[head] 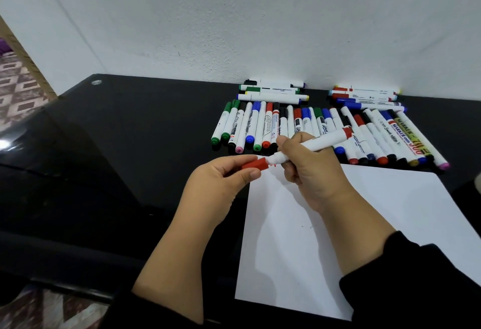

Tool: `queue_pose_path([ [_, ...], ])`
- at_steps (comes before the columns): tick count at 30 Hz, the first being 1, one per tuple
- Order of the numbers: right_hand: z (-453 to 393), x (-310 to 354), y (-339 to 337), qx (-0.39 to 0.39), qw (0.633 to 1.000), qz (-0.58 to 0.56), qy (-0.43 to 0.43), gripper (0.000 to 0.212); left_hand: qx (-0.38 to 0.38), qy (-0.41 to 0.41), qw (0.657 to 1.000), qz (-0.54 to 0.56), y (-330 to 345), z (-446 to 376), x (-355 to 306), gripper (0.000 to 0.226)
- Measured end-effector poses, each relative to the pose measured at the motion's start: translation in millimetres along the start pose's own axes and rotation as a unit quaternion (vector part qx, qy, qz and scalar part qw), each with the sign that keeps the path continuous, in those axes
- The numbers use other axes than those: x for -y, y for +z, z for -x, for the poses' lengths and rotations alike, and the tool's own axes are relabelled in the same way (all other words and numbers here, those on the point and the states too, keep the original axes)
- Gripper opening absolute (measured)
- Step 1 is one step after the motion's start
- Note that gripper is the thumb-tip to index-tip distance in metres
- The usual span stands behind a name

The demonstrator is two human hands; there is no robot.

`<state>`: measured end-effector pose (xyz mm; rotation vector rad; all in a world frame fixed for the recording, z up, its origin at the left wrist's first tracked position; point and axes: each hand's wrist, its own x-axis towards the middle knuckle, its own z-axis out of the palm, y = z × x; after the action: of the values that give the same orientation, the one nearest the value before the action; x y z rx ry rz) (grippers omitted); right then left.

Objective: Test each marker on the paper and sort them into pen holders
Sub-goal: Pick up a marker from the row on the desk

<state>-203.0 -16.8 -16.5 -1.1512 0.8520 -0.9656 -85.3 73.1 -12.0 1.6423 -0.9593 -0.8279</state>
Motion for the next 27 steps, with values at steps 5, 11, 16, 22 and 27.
queue_pose_path([
  [5,1.1,0.1,0.8,0.04,0.999,0.004,0.008,0.026,-0.02,-0.008,1.0,-0.004,2.6,-1.5,1.4,0.022],
  [11,0.6,2.5,-6.8,0.104,0.993,-0.045,0.029,0.016,-0.063,-0.012,0.998,0.01,-0.9,-3.2,3.5,0.025],
  [16,-0.1,-0.6,-6.7,0.108,0.993,-0.014,0.037,0.019,-0.077,-0.011,0.997,-0.001,-0.7,-2.0,4.4,0.022],
  [22,-1.3,-2.2,-5.4,0.14,0.988,-0.054,0.04,0.019,-0.079,0.0,0.997,-0.005,2.2,0.3,4.1,0.018],
  [27,-1.2,-1.3,-4.3,0.154,0.986,-0.042,0.038,0.018,-0.069,-0.005,0.997,0.024,3.6,1.9,4.2,0.016],
])
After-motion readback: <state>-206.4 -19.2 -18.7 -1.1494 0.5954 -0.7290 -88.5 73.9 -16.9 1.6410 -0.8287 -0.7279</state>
